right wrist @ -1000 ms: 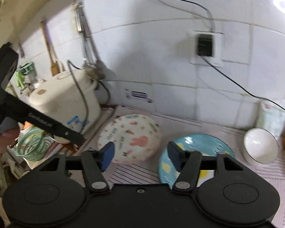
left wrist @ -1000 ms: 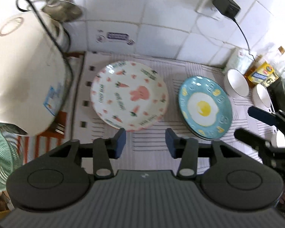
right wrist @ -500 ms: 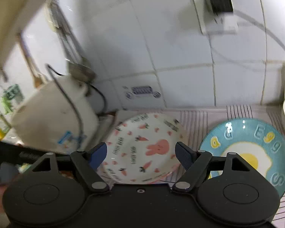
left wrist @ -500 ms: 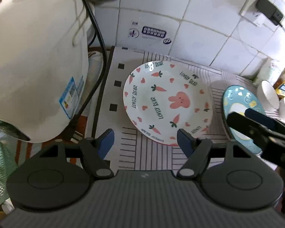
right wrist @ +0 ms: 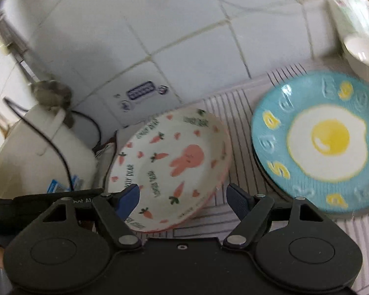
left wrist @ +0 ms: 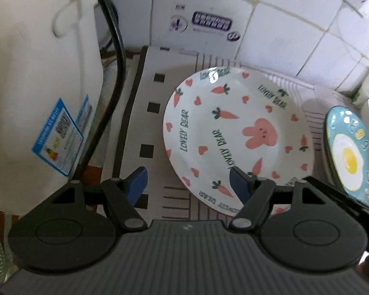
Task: Organize plates and bowls
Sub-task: 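Move the right gripper to the pink bunny plate and grasp its rim, then carry the bunny plate over the egg plate stack with the right gripper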
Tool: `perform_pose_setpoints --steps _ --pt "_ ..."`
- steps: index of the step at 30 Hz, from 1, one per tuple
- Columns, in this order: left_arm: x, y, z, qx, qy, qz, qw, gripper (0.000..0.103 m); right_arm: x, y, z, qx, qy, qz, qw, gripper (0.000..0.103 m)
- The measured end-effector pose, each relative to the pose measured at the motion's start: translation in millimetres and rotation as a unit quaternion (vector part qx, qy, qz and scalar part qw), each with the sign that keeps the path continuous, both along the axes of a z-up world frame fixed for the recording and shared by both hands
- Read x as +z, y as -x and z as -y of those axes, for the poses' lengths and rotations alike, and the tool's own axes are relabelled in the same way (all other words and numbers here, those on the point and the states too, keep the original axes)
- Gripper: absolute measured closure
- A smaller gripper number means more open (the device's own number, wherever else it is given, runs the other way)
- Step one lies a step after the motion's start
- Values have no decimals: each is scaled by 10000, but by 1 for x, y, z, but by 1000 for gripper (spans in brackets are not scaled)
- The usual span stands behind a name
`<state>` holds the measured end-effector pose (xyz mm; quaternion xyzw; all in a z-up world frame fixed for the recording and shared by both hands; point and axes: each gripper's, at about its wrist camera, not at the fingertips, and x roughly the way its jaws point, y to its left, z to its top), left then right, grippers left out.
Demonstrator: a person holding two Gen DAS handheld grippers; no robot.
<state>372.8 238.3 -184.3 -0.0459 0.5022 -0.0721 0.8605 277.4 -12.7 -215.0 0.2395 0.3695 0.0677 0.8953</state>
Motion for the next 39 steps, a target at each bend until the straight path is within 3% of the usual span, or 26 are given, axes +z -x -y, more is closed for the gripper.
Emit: perform_pose_setpoints --steps 4,8,12,15,19,21,25,31,39 --pt "-12 -13 -3 156 86 -257 9995 39 -19 -4 6 -371 -191 45 9991 33" --pt "-20 -23 -2 268 -80 -133 9995 50 -31 -9 6 -525 -313 189 9980 50" --pt "-26 -31 -1 165 -338 51 9993 55 -39 -17 5 -618 -709 36 9956 57" --pt "-27 -34 -3 277 -280 20 9992 58 -42 -20 5 -784 -721 117 9942 58" --pt "-28 -34 -2 195 -310 201 9991 72 -48 -22 5 -921 -644 226 9934 72" --pt "-29 -34 -1 128 -259 214 9994 78 -49 -22 6 -976 -489 198 9938 88" --pt "-28 -38 -4 239 -141 -14 9996 79 -41 -28 8 -716 -329 5 9969 87" --pt "-25 -27 -16 300 341 -450 9980 79 -21 -17 13 -199 -66 352 9992 85" --pt "10 5 0 -325 232 -265 9988 79 12 14 27 109 117 502 9986 83"
